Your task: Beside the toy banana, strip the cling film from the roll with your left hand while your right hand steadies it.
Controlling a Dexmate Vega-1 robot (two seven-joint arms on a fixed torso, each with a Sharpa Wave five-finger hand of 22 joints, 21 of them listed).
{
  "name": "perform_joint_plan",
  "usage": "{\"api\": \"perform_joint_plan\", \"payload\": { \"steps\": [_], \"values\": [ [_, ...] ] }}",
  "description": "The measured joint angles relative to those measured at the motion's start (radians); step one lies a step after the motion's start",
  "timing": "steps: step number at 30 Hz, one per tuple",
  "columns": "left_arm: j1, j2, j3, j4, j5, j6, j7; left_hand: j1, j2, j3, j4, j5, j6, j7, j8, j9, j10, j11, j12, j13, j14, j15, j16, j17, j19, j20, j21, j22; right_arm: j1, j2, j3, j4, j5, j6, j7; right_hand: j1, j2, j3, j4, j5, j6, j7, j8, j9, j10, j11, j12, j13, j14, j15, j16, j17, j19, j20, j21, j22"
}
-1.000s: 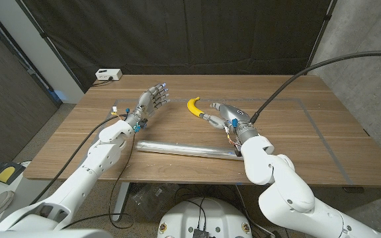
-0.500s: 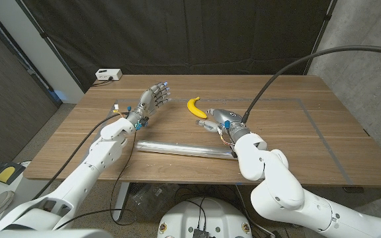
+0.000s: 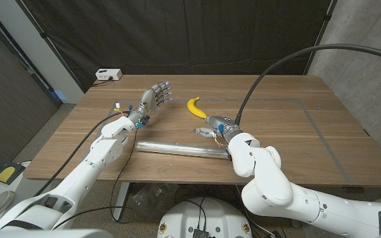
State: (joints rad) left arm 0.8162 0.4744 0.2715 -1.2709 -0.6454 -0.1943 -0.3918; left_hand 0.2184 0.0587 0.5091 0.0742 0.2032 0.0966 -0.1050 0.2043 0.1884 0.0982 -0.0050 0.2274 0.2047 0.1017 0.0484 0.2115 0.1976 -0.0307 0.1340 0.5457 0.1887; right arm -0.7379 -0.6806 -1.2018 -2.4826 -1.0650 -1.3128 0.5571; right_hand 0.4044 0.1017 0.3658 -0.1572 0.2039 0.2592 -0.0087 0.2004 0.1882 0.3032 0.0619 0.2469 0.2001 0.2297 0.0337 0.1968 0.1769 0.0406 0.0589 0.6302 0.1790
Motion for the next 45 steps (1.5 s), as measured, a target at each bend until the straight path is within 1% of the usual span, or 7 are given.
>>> {"api": "perform_joint_plan", "payload": {
  "steps": [1, 8, 23, 30, 33, 37, 45],
  "values": [
    [-0.001, 0.000, 0.001, 0.000, 0.000, 0.001, -0.002, 0.000, 0.000, 0.000, 0.000, 0.000, 0.000, 0.000, 0.000, 0.000, 0.000, 0.000, 0.000, 0.000, 0.000, 0.000, 0.000, 0.000, 0.000, 0.000, 0.000, 0.000, 0.027, 0.007, -0.033, 0.007, -0.008, -0.007, 0.011, 0.000, 0.000, 0.000, 0.000, 0.000, 0.000, 0.000, 0.000, 0.000, 0.000, 0.000, 0.000, -0.001, 0.000, 0.000, 0.000, 0.000, 0.000, 0.000, 0.000, 0.000],
    [-0.005, 0.004, 0.006, 0.001, -0.001, 0.005, -0.007, 0.000, 0.000, 0.000, 0.000, 0.000, 0.000, 0.000, 0.000, 0.000, 0.000, 0.000, 0.000, 0.000, 0.000, 0.000, 0.000, 0.000, 0.000, 0.000, 0.000, 0.000, 0.055, 0.035, -0.090, 0.042, -0.124, -0.047, 0.138, 0.013, -0.005, 0.003, -0.003, 0.000, 0.000, 0.000, 0.000, 0.000, 0.004, -0.004, 0.000, -0.005, 0.003, -0.003, 0.000, 0.000, 0.005, -0.005, 0.000, 0.000],
    [-0.002, 0.012, 0.007, -0.018, -0.003, 0.011, -0.011, 0.000, 0.000, 0.000, 0.000, -0.004, 0.000, 0.000, 0.000, 0.000, 0.000, 0.000, 0.000, 0.000, 0.000, 0.000, 0.000, 0.000, 0.000, 0.000, -0.006, 0.000, 0.039, 0.110, -0.117, 0.138, -0.415, -0.041, 0.408, 0.104, -0.014, 0.029, -0.029, -0.004, -0.004, 0.003, -0.005, 0.000, -0.006, -0.016, 0.000, -0.005, -0.008, -0.017, -0.009, -0.005, 0.020, -0.005, -0.015, -0.002],
    [0.000, 0.013, 0.006, -0.021, -0.006, 0.014, -0.016, 0.000, 0.000, 0.000, 0.000, -0.004, 0.000, 0.000, 0.000, 0.000, 0.000, 0.000, 0.000, 0.000, 0.000, 0.000, 0.000, 0.001, 0.000, 0.000, -0.006, 0.000, -0.033, 0.176, -0.065, 0.204, -0.572, 0.042, 0.502, 0.173, -0.029, 0.047, -0.036, -0.012, -0.015, 0.003, -0.005, 0.000, -0.011, -0.032, -0.003, -0.005, -0.006, -0.038, -0.009, -0.005, 0.038, -0.016, -0.015, -0.002],
    [0.000, 0.013, 0.006, -0.021, -0.010, 0.016, -0.019, 0.000, 0.000, 0.000, 0.000, -0.004, 0.000, 0.000, 0.000, 0.000, 0.000, 0.000, 0.000, 0.000, 0.000, 0.000, 0.000, 0.005, 0.000, 0.000, -0.006, 0.000, -0.070, 0.203, -0.036, 0.227, -0.622, 0.083, 0.518, 0.243, -0.049, 0.060, -0.037, -0.012, -0.015, 0.003, -0.003, 0.000, -0.005, -0.043, -0.008, -0.005, 0.008, -0.051, -0.009, -0.005, 0.061, -0.022, -0.020, -0.002],
    [0.000, 0.012, 0.006, -0.021, -0.012, 0.018, -0.023, 0.000, 0.000, 0.000, 0.000, -0.004, 0.000, 0.000, 0.000, 0.000, 0.000, 0.000, 0.000, 0.000, 0.000, 0.000, 0.000, 0.005, 0.002, 0.002, -0.006, 0.000, -0.125, 0.244, 0.006, 0.258, -0.686, 0.141, 0.523, 0.323, -0.082, 0.069, -0.036, -0.012, 0.010, -0.013, 0.010, 0.000, 0.012, -0.060, -0.007, -0.005, 0.026, -0.070, -0.009, -0.005, 0.083, -0.029, -0.024, -0.002],
    [-0.004, 0.012, 0.008, -0.021, -0.014, 0.022, -0.026, -0.012, 0.006, -0.003, 0.003, -0.004, 0.000, 0.000, 0.000, 0.000, 0.005, 0.005, 0.000, 0.000, 0.000, 0.000, 0.000, 0.005, 0.006, 0.006, -0.006, 0.000, -0.194, 0.294, 0.061, 0.300, -0.721, 0.230, 0.477, 0.409, -0.098, 0.082, -0.031, -0.004, 0.046, -0.019, 0.011, 0.000, 0.041, -0.077, 0.005, -0.005, 0.050, -0.071, -0.004, -0.005, 0.106, -0.052, -0.024, 0.001]
  ]
}}
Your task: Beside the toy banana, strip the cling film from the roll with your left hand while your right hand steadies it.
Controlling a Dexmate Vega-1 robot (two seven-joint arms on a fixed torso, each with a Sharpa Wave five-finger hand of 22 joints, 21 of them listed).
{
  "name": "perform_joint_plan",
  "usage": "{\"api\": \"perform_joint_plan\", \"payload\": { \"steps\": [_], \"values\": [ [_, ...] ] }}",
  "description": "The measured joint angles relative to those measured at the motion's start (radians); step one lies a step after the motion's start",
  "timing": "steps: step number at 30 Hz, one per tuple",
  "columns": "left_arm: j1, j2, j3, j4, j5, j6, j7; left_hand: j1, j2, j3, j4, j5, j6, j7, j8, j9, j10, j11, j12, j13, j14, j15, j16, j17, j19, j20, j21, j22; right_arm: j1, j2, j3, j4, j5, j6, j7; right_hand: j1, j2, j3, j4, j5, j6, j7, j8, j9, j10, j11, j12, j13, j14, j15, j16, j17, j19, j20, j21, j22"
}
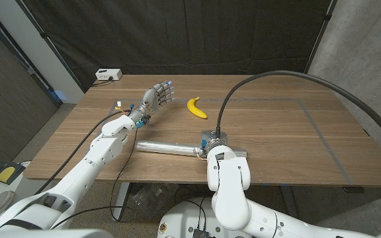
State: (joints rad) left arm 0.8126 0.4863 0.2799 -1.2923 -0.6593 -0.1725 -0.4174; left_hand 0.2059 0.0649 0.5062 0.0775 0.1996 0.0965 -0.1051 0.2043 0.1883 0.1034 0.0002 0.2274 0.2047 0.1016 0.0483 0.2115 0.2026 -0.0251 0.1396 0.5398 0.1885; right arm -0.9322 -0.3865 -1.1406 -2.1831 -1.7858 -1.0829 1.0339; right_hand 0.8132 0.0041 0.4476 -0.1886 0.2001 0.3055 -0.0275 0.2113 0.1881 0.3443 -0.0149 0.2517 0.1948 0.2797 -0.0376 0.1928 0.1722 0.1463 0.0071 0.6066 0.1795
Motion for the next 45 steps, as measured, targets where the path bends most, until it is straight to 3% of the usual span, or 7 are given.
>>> {"api": "perform_joint_plan", "payload": {
  "steps": [13, 23, 24, 30, 36, 45],
  "values": [
    [-0.008, 0.003, 0.004, 0.005, 0.000, 0.010, -0.001, -0.003, -0.003, -0.004, 0.004, 0.000, 0.009, 0.002, 0.000, 0.000, 0.013, -0.002, 0.000, 0.000, 0.005, 0.005, 0.000, 0.000, 0.000, 0.000, -0.004, 0.000, -0.035, 0.044, 0.033, 0.063, 0.073, 0.064, -0.113, 0.067, -0.001, 0.011, 0.003, 0.004, 0.024, -0.008, 0.007, 0.000, 0.016, -0.005, 0.004, 0.000, 0.018, -0.004, 0.000, 0.000, 0.018, -0.017, 0.000, 0.000],
    [-0.008, 0.003, 0.004, 0.005, 0.000, 0.016, -0.006, -0.012, -0.012, -0.005, 0.005, 0.000, 0.013, -0.002, 0.000, 0.000, 0.013, -0.002, 0.000, 0.000, 0.007, 0.005, 0.000, 0.000, 0.000, 0.000, -0.004, 0.000, -0.030, 0.060, 0.014, 0.113, 0.073, 0.064, -0.113, 0.103, -0.017, 0.011, 0.003, 0.004, 0.039, -0.022, 0.007, 0.000, 0.038, -0.019, 0.008, 0.000, 0.045, -0.006, 0.005, 0.000, 0.034, -0.013, 0.000, 0.005],
    [-0.020, 0.002, 0.013, 0.016, 0.000, 0.017, -0.008, -0.012, -0.012, -0.005, 0.005, 0.000, 0.013, -0.002, 0.000, 0.000, 0.013, -0.002, 0.000, 0.000, 0.013, 0.005, 0.000, 0.000, 0.000, 0.000, -0.004, 0.000, -0.029, 0.061, 0.013, 0.117, 0.090, 0.066, -0.168, 0.106, -0.014, 0.011, 0.003, 0.004, 0.043, -0.021, 0.007, 0.000, 0.038, -0.019, 0.008, 0.000, 0.048, -0.008, 0.005, 0.000, 0.035, -0.014, 0.000, 0.005],
    [-0.025, 0.001, 0.018, 0.021, 0.000, 0.018, -0.012, -0.011, -0.012, -0.010, 0.010, 0.000, 0.013, -0.002, 0.000, 0.000, 0.013, -0.002, 0.000, 0.000, 0.015, 0.004, 0.000, 0.000, 0.000, 0.000, -0.004, 0.000, -0.022, 0.071, 0.003, 0.146, 0.090, 0.065, -0.173, 0.115, -0.016, 0.011, 0.003, 0.004, 0.049, -0.022, 0.007, 0.000, 0.038, -0.019, 0.008, 0.000, 0.055, -0.005, 0.005, 0.003, 0.039, -0.018, 0.000, 0.005],
    [-0.029, 0.000, 0.021, 0.027, 0.000, 0.019, -0.014, -0.011, -0.011, -0.009, 0.010, 0.000, 0.013, -0.002, 0.000, 0.000, 0.018, 0.003, 0.000, 0.000, 0.018, 0.004, 0.000, 0.000, 0.004, 0.004, -0.004, 0.000, -0.010, 0.086, 0.001, 0.181, 0.079, 0.063, -0.154, 0.130, -0.001, 0.015, 0.018, 0.004, 0.049, -0.022, 0.007, 0.000, 0.040, -0.022, 0.008, 0.000, 0.064, -0.003, 0.012, 0.007, 0.046, -0.011, 0.000, 0.005],
    [-0.038, 0.000, 0.023, 0.042, -0.002, 0.019, -0.020, -0.023, 0.000, -0.014, 0.014, 0.000, 0.015, 0.000, 0.000, 0.000, 0.023, -0.002, 0.000, 0.000, 0.018, 0.004, 0.000, 0.000, 0.005, 0.005, -0.004, 0.000, 0.004, 0.100, -0.001, 0.228, 0.051, 0.059, -0.140, 0.192, 0.018, 0.015, 0.018, 0.004, 0.132, -0.055, 0.017, 0.000, 0.118, -0.053, 0.026, 0.000, 0.169, -0.007, 0.031, 0.007, 0.103, -0.032, 0.023, 0.009]
  ]
}}
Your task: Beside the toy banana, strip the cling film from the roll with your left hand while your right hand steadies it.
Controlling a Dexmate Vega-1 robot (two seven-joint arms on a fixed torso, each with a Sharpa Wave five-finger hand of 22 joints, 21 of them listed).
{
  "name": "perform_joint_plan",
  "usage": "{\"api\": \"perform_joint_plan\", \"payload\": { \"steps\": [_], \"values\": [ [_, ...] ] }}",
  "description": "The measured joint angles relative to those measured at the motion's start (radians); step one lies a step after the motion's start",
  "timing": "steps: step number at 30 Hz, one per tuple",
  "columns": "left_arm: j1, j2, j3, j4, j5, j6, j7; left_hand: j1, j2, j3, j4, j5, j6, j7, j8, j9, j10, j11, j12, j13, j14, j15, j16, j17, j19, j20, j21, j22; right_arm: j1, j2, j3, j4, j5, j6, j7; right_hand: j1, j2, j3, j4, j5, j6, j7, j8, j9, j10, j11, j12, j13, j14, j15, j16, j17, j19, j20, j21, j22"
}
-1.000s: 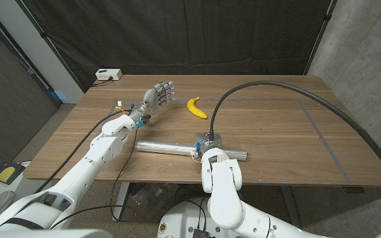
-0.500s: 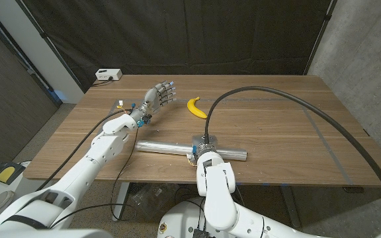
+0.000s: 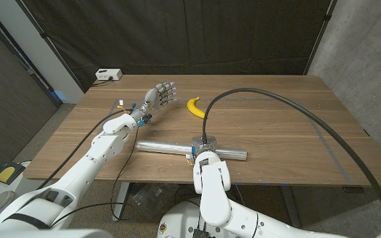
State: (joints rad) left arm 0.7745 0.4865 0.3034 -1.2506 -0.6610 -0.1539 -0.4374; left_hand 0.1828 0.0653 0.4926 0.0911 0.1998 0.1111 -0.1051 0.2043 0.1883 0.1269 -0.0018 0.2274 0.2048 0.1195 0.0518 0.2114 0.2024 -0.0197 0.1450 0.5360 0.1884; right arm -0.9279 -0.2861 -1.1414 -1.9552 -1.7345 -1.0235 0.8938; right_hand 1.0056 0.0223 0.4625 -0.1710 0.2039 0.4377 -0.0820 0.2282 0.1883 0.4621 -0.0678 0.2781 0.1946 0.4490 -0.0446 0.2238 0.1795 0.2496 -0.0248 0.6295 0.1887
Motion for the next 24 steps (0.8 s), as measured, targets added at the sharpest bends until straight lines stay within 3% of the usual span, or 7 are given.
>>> {"api": "perform_joint_plan", "payload": {
  "steps": [4, 8, 9, 12, 19, 24],
  "values": [
    [-0.007, 0.000, 0.002, 0.012, -0.002, 0.000, -0.002, 0.000, 0.000, 0.000, 0.000, 0.000, 0.000, 0.000, 0.000, 0.000, 0.000, 0.000, 0.000, 0.000, 0.000, 0.000, 0.000, 0.000, 0.000, 0.000, 0.000, 0.000, 0.002, 0.009, -0.003, 0.026, -0.014, -0.002, -0.015, 0.029, 0.007, 0.010, -0.001, 0.000, 0.080, -0.026, 0.021, 0.000, 0.075, -0.023, 0.022, -0.001, 0.078, -0.003, 0.023, 0.008, 0.024, -0.016, 0.016, 0.000],
    [-0.020, -0.002, 0.005, 0.029, -0.002, 0.000, -0.007, 0.000, 0.000, -0.003, 0.003, 0.000, 0.000, 0.000, 0.000, 0.000, 0.004, 0.004, 0.000, 0.000, 0.003, -0.003, 0.000, 0.000, 0.000, 0.000, 0.000, 0.000, 0.002, 0.011, -0.005, 0.035, -0.019, -0.006, -0.046, 0.067, -0.004, 0.004, 0.003, -0.012, 0.222, -0.037, 0.068, 0.005, 0.240, -0.048, 0.078, 0.014, 0.241, -0.003, 0.089, 0.034, 0.077, -0.016, 0.055, 0.007],
    [-0.022, -0.003, 0.006, 0.033, -0.002, 0.000, -0.007, 0.000, 0.000, -0.003, 0.003, 0.000, 0.000, 0.000, 0.000, 0.000, 0.004, 0.004, 0.000, 0.000, 0.005, -0.005, 0.000, 0.000, 0.000, 0.000, 0.000, 0.000, 0.002, 0.011, -0.005, 0.035, -0.019, -0.007, -0.068, 0.075, -0.012, -0.005, 0.002, -0.016, 0.252, -0.034, 0.077, 0.005, 0.270, -0.041, 0.095, 0.017, 0.275, 0.003, 0.114, 0.046, 0.086, -0.018, 0.067, 0.009],
    [-0.032, -0.004, 0.009, 0.049, -0.003, -0.003, -0.016, 0.000, 0.000, -0.003, 0.003, 0.000, 0.000, 0.000, 0.000, 0.000, 0.004, 0.004, 0.000, 0.000, 0.009, -0.002, 0.000, 0.000, 0.000, 0.000, 0.000, 0.000, 0.002, 0.016, -0.010, 0.060, -0.013, -0.011, -0.099, 0.093, -0.030, -0.029, 0.003, -0.020, 0.307, 0.012, 0.098, 0.004, 0.335, 0.005, 0.146, 0.034, 0.363, 0.013, 0.178, 0.081, 0.107, -0.018, 0.101, 0.015],
    [-0.059, -0.011, 0.019, 0.094, -0.009, -0.014, -0.039, 0.000, -0.001, -0.006, 0.006, 0.000, 0.000, 0.000, 0.000, 0.000, 0.007, 0.007, 0.000, 0.000, 0.013, 0.002, 0.000, 0.000, 0.000, 0.000, 0.000, 0.000, 0.005, 0.020, -0.017, 0.085, 0.035, -0.021, -0.192, 0.103, -0.040, -0.074, 0.011, -0.023, 0.360, 0.065, 0.113, 0.007, 0.395, 0.065, 0.200, 0.065, 0.445, 0.025, 0.237, 0.121, 0.145, -0.019, 0.169, 0.027],
    [-0.073, -0.015, 0.025, 0.119, -0.013, -0.021, -0.049, -0.003, -0.003, -0.006, 0.006, 0.000, 0.000, 0.000, 0.000, 0.000, 0.007, 0.007, 0.000, 0.000, 0.013, 0.002, 0.002, 0.000, 0.004, 0.004, 0.000, 0.000, 0.013, 0.020, -0.022, 0.087, 0.072, -0.029, -0.247, 0.102, -0.040, -0.087, 0.011, -0.032, 0.377, 0.083, 0.113, 0.014, 0.415, 0.074, 0.213, 0.078, 0.474, 0.028, 0.256, 0.139, 0.174, -0.020, 0.218, 0.039]
  ]
}}
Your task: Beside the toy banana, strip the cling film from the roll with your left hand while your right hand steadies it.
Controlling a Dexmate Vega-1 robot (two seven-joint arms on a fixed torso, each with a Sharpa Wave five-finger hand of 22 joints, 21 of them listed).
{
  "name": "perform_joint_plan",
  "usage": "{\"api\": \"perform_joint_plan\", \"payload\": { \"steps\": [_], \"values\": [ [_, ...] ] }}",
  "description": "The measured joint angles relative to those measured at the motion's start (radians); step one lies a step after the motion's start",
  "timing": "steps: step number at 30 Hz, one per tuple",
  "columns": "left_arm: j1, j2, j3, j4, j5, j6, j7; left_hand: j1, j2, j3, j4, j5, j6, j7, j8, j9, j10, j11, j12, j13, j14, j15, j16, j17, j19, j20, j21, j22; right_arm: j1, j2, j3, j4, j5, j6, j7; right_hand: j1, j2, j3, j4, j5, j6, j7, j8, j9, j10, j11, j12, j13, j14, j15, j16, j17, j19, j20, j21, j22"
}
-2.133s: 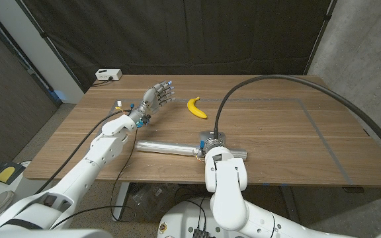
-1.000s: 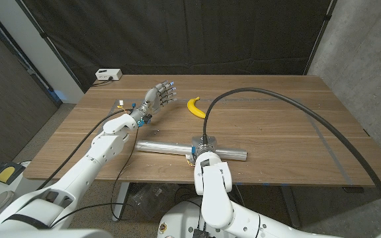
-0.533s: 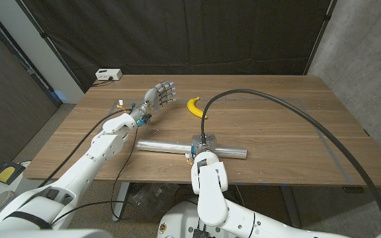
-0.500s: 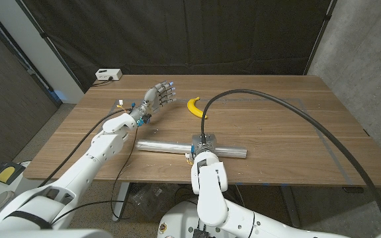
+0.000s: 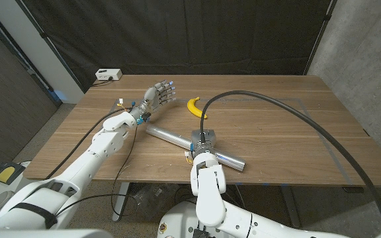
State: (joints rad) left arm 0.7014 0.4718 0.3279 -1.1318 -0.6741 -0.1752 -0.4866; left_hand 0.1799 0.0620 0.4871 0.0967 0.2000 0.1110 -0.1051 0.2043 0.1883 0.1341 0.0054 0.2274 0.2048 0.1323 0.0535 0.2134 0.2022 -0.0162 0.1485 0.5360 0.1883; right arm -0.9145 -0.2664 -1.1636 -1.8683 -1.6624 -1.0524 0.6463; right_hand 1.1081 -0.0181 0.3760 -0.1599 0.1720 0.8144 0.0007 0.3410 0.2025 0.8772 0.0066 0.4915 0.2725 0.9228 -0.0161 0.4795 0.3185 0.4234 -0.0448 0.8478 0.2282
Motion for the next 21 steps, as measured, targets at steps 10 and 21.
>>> {"api": "perform_joint_plan", "payload": {
  "steps": [10, 21],
  "values": [
    [-0.010, -0.003, 0.006, 0.021, -0.012, -0.011, -0.007, 0.000, 0.000, 0.000, 0.000, 0.000, 0.000, 0.000, 0.000, 0.000, 0.000, 0.000, 0.000, 0.000, 0.009, -0.001, 0.006, 0.000, 0.004, -0.004, 0.000, 0.000, 0.020, -0.022, -0.012, -0.017, 0.080, -0.016, -0.102, 0.000, 0.000, -0.008, 0.003, -0.005, 0.009, 0.009, 0.000, 0.000, 0.018, 0.000, 0.007, 0.009, 0.035, 0.013, 0.021, 0.018, 0.023, -0.002, 0.059, 0.020],
    [0.000, 0.001, 0.006, 0.008, -0.020, -0.013, 0.004, 0.000, 0.000, -0.004, 0.004, 0.000, 0.000, 0.000, 0.000, 0.000, 0.005, -0.005, 0.000, 0.000, 0.010, 0.000, 0.006, 0.000, 0.007, 0.000, 0.000, 0.000, 0.019, -0.058, 0.002, -0.069, 0.207, -0.031, -0.292, 0.000, 0.000, -0.015, 0.004, -0.001, 0.009, 0.009, 0.003, -0.001, 0.023, 0.002, 0.008, 0.014, 0.043, 0.014, 0.023, 0.027, 0.023, -0.002, 0.085, 0.030]
  ]
}}
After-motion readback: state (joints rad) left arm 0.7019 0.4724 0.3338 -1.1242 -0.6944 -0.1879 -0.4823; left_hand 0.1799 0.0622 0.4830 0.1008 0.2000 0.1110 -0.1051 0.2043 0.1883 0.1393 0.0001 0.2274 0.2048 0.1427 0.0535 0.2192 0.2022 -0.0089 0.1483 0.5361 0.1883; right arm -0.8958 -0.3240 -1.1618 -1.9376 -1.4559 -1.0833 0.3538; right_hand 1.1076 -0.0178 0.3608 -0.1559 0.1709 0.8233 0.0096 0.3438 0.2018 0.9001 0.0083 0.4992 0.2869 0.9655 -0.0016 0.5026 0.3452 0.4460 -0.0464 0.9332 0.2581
